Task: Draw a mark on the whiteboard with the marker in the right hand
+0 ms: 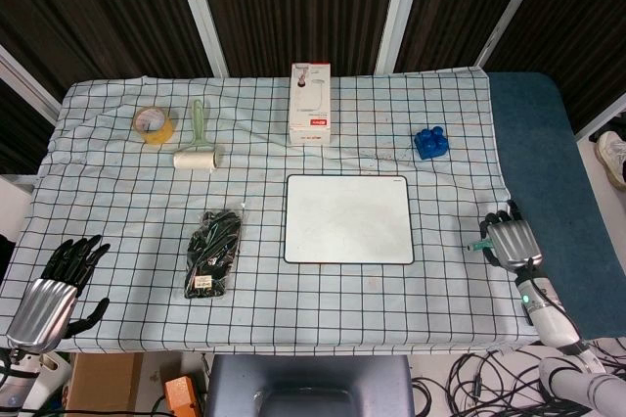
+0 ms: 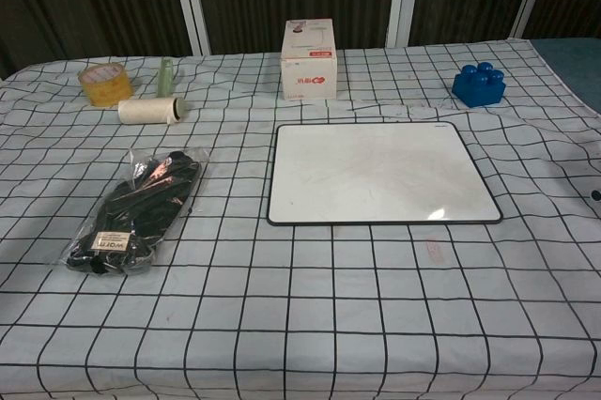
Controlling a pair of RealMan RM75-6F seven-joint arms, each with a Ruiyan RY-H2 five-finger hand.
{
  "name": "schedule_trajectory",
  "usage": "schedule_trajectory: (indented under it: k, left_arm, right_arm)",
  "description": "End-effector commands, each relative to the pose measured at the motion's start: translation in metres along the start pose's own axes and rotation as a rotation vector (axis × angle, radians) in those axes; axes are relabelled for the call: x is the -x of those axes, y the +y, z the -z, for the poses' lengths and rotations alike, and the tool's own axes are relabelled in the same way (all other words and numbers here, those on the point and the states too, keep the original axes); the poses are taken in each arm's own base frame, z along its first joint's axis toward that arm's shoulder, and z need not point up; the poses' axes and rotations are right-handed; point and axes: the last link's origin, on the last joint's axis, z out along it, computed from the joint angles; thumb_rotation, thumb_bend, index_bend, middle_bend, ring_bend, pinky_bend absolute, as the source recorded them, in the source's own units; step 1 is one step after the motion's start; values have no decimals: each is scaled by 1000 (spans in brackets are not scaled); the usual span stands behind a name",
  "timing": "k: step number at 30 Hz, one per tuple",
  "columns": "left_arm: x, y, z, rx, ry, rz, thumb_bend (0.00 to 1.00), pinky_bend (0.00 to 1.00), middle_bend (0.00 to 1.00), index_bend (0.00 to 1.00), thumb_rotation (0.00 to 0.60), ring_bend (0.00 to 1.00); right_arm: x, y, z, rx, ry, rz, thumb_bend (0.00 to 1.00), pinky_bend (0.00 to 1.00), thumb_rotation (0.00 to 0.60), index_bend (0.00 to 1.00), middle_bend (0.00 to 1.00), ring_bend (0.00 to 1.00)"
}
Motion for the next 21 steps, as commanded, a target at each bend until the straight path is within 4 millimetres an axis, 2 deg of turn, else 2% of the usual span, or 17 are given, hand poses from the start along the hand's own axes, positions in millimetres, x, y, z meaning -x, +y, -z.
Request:
schedule_trajectory:
  k: [1,21]
  left_arm:
    - [0,-1,-1,-3,-4,2,361,30,0,0,600,0]
    - [2,0,-2,3,-12,0,362,31,0,0,600,0]
  right_arm:
    - [0,0,0,0,1,0,303,64,600,469,287,191]
    - [5,-1,-2,-2,-6,11,303,70,600,529,320,212]
